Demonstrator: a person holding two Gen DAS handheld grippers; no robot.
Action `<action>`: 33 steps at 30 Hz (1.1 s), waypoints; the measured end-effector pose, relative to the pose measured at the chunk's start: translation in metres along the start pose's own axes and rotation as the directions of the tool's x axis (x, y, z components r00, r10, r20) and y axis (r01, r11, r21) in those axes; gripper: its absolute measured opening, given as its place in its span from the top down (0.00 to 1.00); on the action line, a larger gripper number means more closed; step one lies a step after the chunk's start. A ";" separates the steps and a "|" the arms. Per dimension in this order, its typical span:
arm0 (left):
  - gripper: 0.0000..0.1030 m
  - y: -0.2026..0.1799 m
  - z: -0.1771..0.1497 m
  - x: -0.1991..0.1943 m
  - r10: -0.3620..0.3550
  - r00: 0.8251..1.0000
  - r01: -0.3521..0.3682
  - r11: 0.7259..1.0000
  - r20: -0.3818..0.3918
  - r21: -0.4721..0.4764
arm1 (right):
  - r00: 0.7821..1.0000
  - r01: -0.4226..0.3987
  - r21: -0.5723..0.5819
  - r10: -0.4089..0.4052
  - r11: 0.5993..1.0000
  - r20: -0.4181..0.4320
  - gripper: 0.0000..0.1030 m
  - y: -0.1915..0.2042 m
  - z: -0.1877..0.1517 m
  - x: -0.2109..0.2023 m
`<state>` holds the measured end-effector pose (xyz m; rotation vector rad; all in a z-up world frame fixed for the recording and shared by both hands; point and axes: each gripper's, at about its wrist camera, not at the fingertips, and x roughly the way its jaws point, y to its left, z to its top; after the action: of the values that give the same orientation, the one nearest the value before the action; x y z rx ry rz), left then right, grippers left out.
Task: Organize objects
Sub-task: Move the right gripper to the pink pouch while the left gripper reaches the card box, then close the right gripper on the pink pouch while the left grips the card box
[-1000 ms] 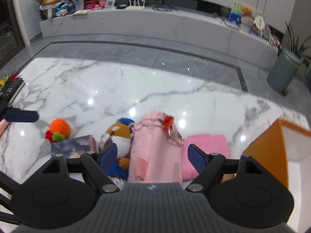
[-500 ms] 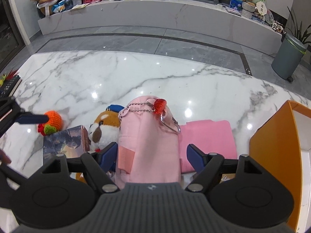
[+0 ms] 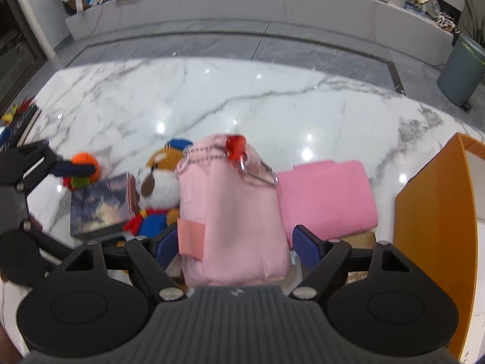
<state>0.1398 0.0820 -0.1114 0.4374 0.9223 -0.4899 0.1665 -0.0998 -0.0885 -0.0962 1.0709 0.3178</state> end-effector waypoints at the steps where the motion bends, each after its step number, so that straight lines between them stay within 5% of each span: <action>1: 0.05 0.000 0.000 0.001 -0.011 1.000 0.011 1.000 -0.009 -0.002 | 1.000 -0.002 0.000 0.002 1.000 -0.005 0.22 -0.001 -0.001 0.001; 5: 0.10 -0.001 -0.005 -0.002 -0.022 1.000 0.022 0.999 -0.007 -0.025 | 1.000 -0.016 0.003 0.016 1.000 -0.020 0.27 -0.005 -0.005 0.007; 9: 0.29 -0.001 -0.007 -0.009 -0.013 1.000 0.012 1.000 -0.027 -0.020 | 1.000 0.006 -0.030 -0.006 1.000 0.000 0.29 0.002 -0.008 0.008; 17: 0.31 -0.009 -0.009 -0.016 -0.032 0.994 0.029 0.999 -0.103 -0.022 | 0.995 0.095 -0.167 -0.092 0.981 0.028 0.37 0.018 -0.018 0.015; 24: 0.32 -0.012 -0.009 -0.019 -0.038 0.991 0.030 0.997 -0.127 -0.064 | 0.989 0.137 -0.261 -0.118 0.956 0.088 0.61 0.028 -0.023 0.001; 33: 0.32 -0.009 0.001 -0.039 -0.035 0.993 0.025 0.996 -0.115 -0.086 | 0.988 0.122 -0.266 -0.090 0.956 0.127 0.67 0.024 -0.019 -0.030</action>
<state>0.1153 0.0822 -0.0793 0.3791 1.0598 -0.4546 0.1297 -0.0872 -0.0702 -0.3780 0.9005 0.3684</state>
